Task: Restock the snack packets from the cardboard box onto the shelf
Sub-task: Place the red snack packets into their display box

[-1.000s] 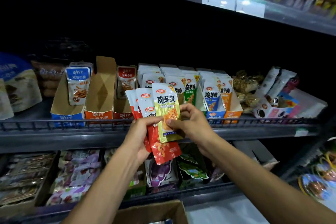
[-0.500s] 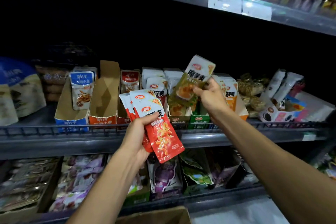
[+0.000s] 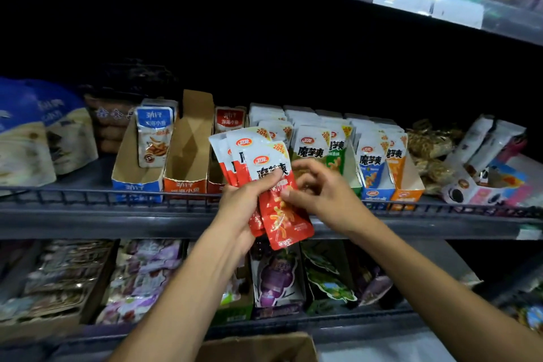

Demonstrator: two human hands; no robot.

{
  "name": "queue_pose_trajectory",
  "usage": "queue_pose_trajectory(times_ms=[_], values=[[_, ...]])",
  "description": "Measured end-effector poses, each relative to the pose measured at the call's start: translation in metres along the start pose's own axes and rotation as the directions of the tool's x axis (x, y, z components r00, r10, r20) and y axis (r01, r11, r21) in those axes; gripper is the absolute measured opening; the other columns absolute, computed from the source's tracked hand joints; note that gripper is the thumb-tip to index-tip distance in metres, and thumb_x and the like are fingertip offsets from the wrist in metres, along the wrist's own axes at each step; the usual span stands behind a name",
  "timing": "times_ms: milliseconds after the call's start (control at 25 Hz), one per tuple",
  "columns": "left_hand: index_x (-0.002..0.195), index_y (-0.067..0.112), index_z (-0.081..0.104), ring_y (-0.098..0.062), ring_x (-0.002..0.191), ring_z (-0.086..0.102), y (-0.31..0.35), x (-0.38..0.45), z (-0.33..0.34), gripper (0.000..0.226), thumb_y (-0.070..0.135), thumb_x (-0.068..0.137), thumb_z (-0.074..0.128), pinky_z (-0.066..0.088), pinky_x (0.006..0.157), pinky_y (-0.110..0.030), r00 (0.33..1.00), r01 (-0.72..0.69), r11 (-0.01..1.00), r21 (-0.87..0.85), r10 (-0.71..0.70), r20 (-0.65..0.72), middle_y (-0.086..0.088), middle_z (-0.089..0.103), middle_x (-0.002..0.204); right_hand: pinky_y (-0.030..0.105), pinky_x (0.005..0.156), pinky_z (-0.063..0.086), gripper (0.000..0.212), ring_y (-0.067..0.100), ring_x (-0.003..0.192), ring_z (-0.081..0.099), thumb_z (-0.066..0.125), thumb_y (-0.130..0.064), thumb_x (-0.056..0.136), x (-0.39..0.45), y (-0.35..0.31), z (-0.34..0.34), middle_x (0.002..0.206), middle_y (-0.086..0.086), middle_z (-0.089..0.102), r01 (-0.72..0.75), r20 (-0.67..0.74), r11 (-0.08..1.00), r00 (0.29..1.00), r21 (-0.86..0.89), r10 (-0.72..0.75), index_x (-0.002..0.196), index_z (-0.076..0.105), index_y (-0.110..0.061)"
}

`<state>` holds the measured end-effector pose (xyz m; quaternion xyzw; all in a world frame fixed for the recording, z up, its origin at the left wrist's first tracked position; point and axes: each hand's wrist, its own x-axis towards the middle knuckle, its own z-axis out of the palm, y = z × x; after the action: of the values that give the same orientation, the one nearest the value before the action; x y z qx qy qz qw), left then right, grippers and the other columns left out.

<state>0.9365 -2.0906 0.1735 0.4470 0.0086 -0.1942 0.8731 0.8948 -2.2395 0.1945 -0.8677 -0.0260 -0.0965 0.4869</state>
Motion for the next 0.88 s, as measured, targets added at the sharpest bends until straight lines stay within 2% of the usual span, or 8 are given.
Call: queue_pose_trajectory(times_ms=[160,280,360,440,560,680,800,880], values=[[0.118,0.013,0.068,-0.030,0.087,0.073,0.001,-0.004,-0.004,0.037,0.018,0.082,0.073,0.060,0.076,-0.042,0.997,0.069,0.997,-0.032,-0.068,0.026,-0.012,0.075,0.104,0.026,0.064,0.053,0.018,0.019,0.084,0.070,0.075,-0.019,0.081,0.005,-0.002,0.005,0.083,0.001,0.070,-0.158,-0.062,0.983,0.984,0.091,0.164,0.093,0.062,-0.015],[0.115,0.014,0.068,-0.029,0.087,0.074,0.007,-0.007,-0.007,0.030,0.016,0.085,0.069,0.059,0.080,-0.046,0.999,0.032,0.999,-0.023,-0.031,0.014,-0.010,0.076,0.100,0.028,0.060,0.054,0.015,0.020,0.078,0.072,0.070,-0.013,0.086,0.003,-0.010,0.001,0.087,0.007,0.073,-0.214,-0.117,0.937,0.960,0.278,0.254,0.094,0.058,-0.011],[0.111,0.013,0.068,-0.025,0.079,0.074,0.015,-0.007,-0.011,0.023,0.014,0.089,0.064,0.060,0.073,-0.040,1.000,-0.002,1.000,-0.027,0.002,0.008,-0.010,0.077,0.095,0.024,0.052,0.051,0.014,0.010,0.061,0.066,0.063,-0.012,0.090,0.007,-0.019,-0.008,0.084,0.004,0.071,-0.133,-0.250,0.923,0.940,0.362,0.234,0.101,0.055,-0.012],[0.116,0.011,0.065,-0.025,0.081,0.074,0.026,-0.007,-0.018,0.025,0.014,0.093,0.059,0.060,0.069,-0.038,1.000,-0.026,0.999,-0.044,0.026,0.013,-0.012,0.076,0.100,0.023,0.053,0.052,0.018,0.010,0.059,0.061,0.057,-0.011,0.094,0.019,-0.022,-0.018,0.083,0.003,0.068,-0.006,-0.375,0.926,0.913,0.378,0.159,0.110,0.052,-0.014],[0.123,0.011,0.062,-0.026,0.087,0.074,0.036,-0.008,-0.026,0.030,0.016,0.094,0.057,0.059,0.075,-0.041,0.999,-0.039,0.998,-0.044,0.039,0.008,-0.012,0.075,0.106,0.027,0.064,0.057,0.020,0.017,0.073,0.067,0.054,-0.014,0.097,0.043,-0.027,-0.014,0.094,0.003,0.068,0.014,-0.373,0.954,0.922,0.301,0.104,0.117,0.051,-0.016],[0.124,0.011,0.062,-0.028,0.093,0.074,0.037,-0.009,-0.029,0.031,0.017,0.094,0.058,0.058,0.082,-0.044,0.999,-0.032,0.999,-0.029,0.032,0.009,-0.011,0.075,0.106,0.022,0.056,0.054,0.016,0.014,0.073,0.067,0.061,-0.015,0.093,0.055,-0.022,0.009,0.097,0.002,0.068,-0.104,-0.311,0.983,0.939,0.153,0.148,0.109,0.057,-0.016],[0.120,0.012,0.064,-0.029,0.094,0.074,0.038,-0.009,-0.029,0.029,0.016,0.092,0.063,0.058,0.082,-0.043,0.999,-0.031,0.999,0.010,0.031,-0.007,-0.010,0.076,0.102,0.025,0.060,0.054,0.015,0.018,0.077,0.065,0.069,-0.016,0.087,0.058,-0.008,0.026,0.092,0.001,0.066,-0.149,-0.397,0.980,0.914,-0.134,0.085,0.097,0.057,-0.015],[0.120,0.011,0.065,-0.030,0.093,0.074,0.038,-0.007,-0.031,0.033,0.014,0.087,0.070,0.059,0.080,-0.043,0.999,-0.012,0.999,0.033,0.013,-0.038,-0.010,0.076,0.102,0.028,0.070,0.054,0.029,0.018,0.085,0.062,0.073,-0.015,0.083,0.057,-0.004,0.032,0.098,0.003,0.061,-0.138,-0.458,0.972,0.888,-0.189,0.037,0.102,0.050,-0.016]])
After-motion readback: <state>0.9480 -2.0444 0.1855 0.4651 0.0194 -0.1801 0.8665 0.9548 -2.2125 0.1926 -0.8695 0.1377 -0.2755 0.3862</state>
